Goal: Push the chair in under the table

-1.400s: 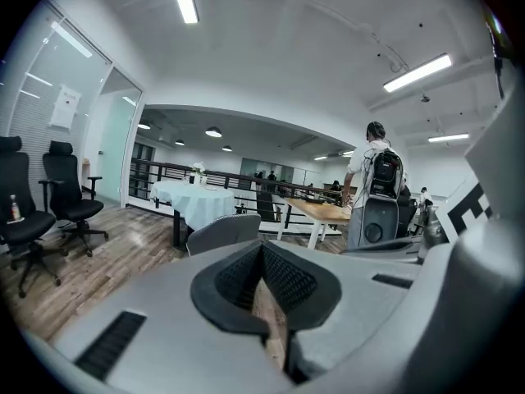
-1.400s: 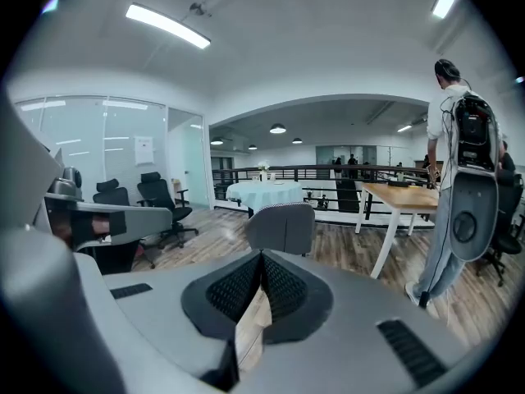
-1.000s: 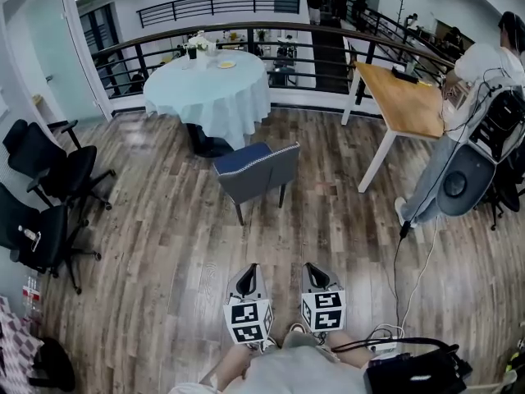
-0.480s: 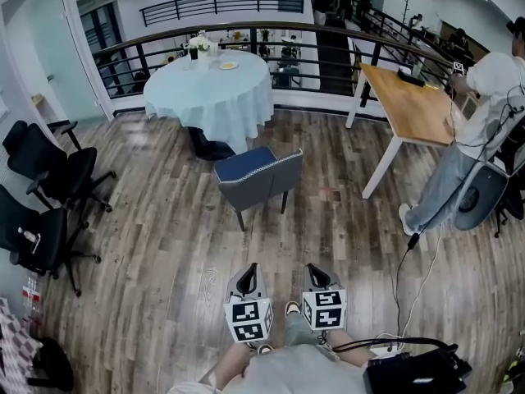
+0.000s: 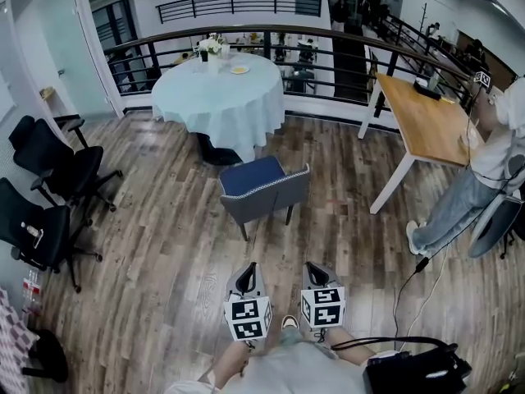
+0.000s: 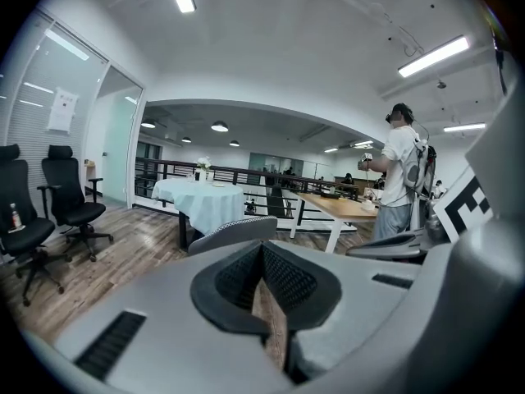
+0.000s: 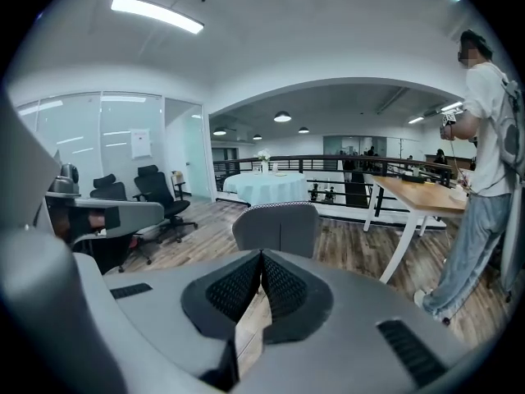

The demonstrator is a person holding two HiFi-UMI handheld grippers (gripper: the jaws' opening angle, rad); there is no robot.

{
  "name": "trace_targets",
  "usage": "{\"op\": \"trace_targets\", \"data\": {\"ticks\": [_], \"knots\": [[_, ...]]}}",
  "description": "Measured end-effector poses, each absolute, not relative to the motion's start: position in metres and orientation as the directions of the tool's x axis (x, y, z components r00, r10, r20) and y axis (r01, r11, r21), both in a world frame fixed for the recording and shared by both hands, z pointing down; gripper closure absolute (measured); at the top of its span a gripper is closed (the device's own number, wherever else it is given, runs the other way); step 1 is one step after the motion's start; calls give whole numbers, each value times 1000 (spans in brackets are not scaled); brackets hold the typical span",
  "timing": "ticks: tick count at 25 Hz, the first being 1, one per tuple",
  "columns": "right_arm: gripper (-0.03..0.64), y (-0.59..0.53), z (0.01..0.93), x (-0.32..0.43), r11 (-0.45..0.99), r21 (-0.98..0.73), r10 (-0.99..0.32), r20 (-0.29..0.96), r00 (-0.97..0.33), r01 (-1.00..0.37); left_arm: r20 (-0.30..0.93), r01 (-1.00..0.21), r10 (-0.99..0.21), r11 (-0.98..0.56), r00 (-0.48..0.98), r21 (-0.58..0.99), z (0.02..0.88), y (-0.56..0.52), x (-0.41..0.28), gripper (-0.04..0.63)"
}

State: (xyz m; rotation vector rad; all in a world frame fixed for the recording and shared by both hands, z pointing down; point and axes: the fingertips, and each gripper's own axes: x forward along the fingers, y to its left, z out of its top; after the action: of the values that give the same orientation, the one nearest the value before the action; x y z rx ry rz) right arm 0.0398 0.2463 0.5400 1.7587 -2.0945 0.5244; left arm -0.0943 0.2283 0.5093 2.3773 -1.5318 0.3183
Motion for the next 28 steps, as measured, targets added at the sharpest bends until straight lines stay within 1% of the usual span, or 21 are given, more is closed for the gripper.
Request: {"op": "trace_targets", "data": {"ticks": [16,28], "knots": [[600,163,554,103,219,-66,-816,535,-219,-974,377,-942,-864,-311,335,126,519,149,-46,592],[600,119,566,115,277,-76,-789,551,-272,-958,404,-955,-865,-270,296,121,531,111,-32,592]]}}
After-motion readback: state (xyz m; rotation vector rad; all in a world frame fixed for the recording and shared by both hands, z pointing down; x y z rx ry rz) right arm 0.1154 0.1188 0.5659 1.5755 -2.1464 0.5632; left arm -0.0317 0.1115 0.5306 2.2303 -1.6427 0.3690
